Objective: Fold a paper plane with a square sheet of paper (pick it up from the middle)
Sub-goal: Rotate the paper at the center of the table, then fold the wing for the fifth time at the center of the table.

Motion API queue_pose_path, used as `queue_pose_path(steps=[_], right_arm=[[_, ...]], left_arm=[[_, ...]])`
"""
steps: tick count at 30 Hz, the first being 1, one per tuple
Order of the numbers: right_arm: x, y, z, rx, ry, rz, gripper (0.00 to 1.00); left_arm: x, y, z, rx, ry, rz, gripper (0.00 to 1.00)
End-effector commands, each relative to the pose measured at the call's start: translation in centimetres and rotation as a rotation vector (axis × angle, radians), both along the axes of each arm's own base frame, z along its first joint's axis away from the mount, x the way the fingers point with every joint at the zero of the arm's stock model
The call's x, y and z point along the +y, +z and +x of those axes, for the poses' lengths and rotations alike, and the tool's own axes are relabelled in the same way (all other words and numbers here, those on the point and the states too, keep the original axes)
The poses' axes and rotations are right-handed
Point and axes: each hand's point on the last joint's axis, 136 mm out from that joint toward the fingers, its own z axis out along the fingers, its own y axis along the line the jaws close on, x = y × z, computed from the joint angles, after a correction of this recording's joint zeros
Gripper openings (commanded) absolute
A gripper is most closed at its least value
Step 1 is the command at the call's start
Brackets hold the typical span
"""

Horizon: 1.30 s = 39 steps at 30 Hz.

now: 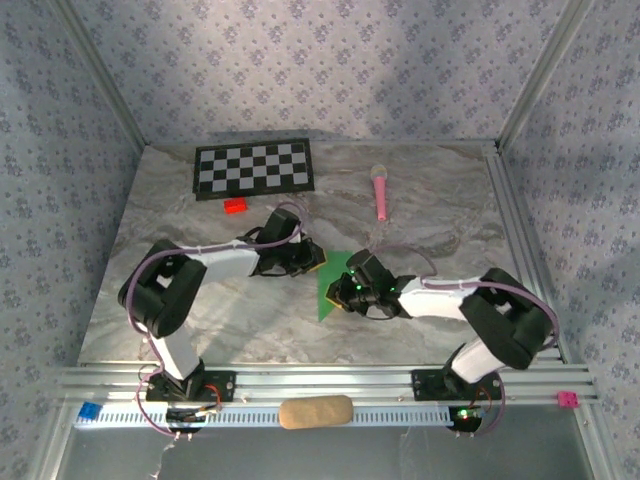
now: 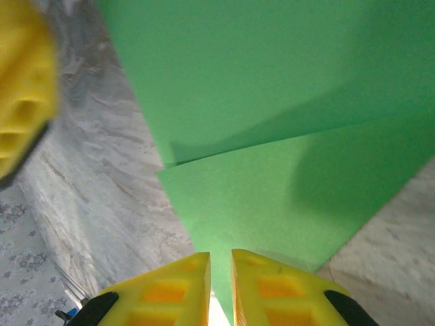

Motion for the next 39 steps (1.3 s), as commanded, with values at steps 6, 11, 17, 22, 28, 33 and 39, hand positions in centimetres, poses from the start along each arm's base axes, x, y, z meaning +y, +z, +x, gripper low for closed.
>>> queue_pose_path(steps=[6,11,17,22,28,33,39], right_arm=[[-5.6,1.7,1.2,-0.070,-0.089,-0.084,0.20],[-8.0,2.2,1.7,-0.082,-0.109,-0.115,0.20],[-9.2,1.7,1.8,-0.081,-0.134,-0.114,0.22],[-8.8,1.5,2.1,-0.089,-0.102,-0.099,0.27],[-7.2,1.7,3.1,-0.090,-0.019,-0.055,0.34],[-6.6,0.8,3.8,-0.062,0.004,-0.045,0.34],[-6.4,0.5,4.4,-0.046,0.008,-0.036,0.35]], left_arm=[[-1.5,-0.3,0.3,0.018,-0.040,-0.031,0.17],[-1.4,-1.9,-0.1,0.046,-0.052,-0.013,0.17],[-0.6,-4.3,-1.1,0.072,-0.067,0.027,0.16],[0.1,-5.6,-1.9,0.094,-0.067,0.049,0.16],[0.7,-6.0,-2.8,0.093,-0.087,0.059,0.16],[0.6,-5.6,-3.1,0.080,-0.111,0.048,0.16],[0.5,-5.2,-3.1,0.071,-0.127,0.043,0.16]])
